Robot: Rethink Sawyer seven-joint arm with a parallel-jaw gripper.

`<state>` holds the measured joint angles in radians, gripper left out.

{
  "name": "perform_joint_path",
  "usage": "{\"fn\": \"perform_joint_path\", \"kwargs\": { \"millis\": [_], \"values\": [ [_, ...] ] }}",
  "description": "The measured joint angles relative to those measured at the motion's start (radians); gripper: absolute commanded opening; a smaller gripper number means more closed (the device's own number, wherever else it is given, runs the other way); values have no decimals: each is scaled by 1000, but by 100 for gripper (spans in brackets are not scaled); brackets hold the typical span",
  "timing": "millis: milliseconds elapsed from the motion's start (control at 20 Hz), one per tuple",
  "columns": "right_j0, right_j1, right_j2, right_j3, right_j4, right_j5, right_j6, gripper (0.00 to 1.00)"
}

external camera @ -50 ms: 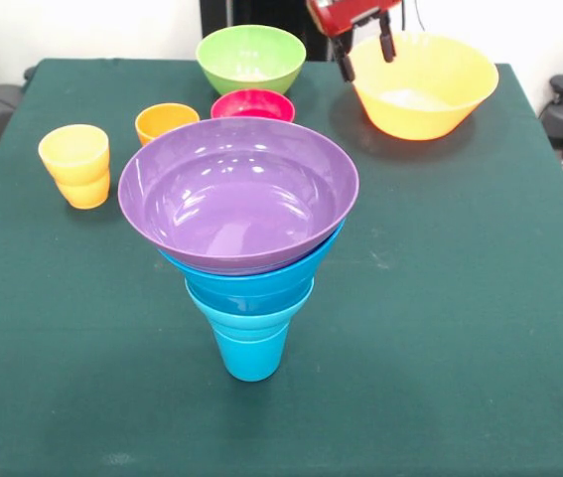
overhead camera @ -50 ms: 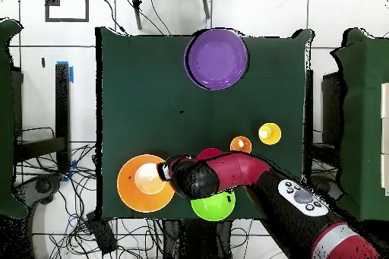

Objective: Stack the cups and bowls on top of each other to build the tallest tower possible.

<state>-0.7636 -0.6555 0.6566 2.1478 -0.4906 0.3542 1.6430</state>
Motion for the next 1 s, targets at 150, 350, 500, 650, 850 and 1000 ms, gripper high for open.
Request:
{"fn": "perform_joint_path", "kwargs": {
  "millis": [150, 350, 500, 650, 850, 1000],
  "values": [
    [0, 33, -20, -12, 0, -12, 0, 100],
    [0, 83, -44, -28, 0, -20, 0, 100],
    [0, 113, -56, -35, 0, -31, 0, 100],
    [0, 140, -69, -41, -2, -50, 0, 100],
    [0, 167, -94, -43, -16, -69, 0, 100],
    [0, 178, -105, -43, -24, -78, 0, 100]
  ]
}}
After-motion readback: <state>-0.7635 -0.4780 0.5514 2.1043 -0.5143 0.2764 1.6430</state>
